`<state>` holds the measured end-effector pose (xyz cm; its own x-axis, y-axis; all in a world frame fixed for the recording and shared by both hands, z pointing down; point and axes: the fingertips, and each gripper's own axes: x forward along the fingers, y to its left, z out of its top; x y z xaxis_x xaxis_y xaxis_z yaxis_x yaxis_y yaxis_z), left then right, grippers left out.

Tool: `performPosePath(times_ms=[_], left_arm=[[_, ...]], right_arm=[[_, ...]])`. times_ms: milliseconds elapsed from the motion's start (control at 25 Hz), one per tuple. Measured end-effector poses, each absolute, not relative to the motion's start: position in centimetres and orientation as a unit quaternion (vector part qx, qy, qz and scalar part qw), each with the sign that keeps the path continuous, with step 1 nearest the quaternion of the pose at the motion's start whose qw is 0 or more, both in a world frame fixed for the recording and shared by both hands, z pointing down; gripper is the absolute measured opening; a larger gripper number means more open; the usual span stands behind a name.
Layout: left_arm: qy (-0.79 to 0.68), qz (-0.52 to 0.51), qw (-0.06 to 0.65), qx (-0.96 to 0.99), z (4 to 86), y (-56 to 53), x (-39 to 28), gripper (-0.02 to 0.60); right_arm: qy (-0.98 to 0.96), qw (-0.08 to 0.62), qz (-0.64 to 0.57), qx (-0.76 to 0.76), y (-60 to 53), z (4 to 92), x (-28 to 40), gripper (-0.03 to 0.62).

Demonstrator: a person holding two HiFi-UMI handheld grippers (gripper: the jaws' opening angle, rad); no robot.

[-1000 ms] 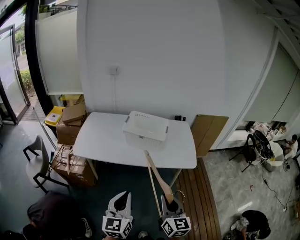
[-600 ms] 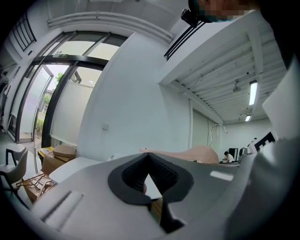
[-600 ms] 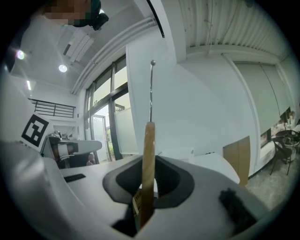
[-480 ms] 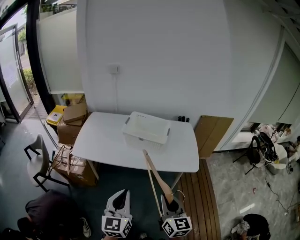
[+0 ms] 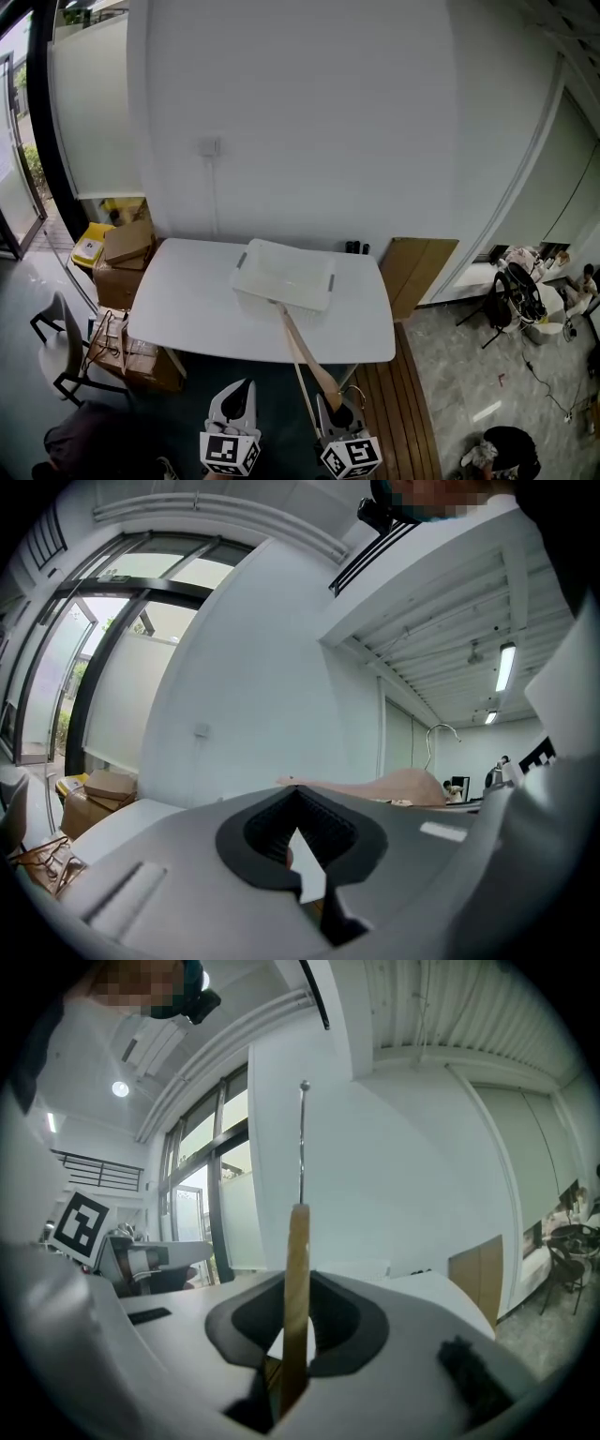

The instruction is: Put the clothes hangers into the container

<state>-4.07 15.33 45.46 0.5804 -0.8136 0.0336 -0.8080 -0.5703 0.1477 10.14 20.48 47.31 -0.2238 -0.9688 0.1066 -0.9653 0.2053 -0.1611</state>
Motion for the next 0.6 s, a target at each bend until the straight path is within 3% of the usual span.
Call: performPosePath(times_ms=[600], left_arm=[[-0.418, -0.008, 0.104, 0.903, 47.0, 1.2, -5.5, 0.003]], right_arm=[[0.75, -0.012, -0.108, -0.652, 8.0, 48.2, 8.2, 0.058]])
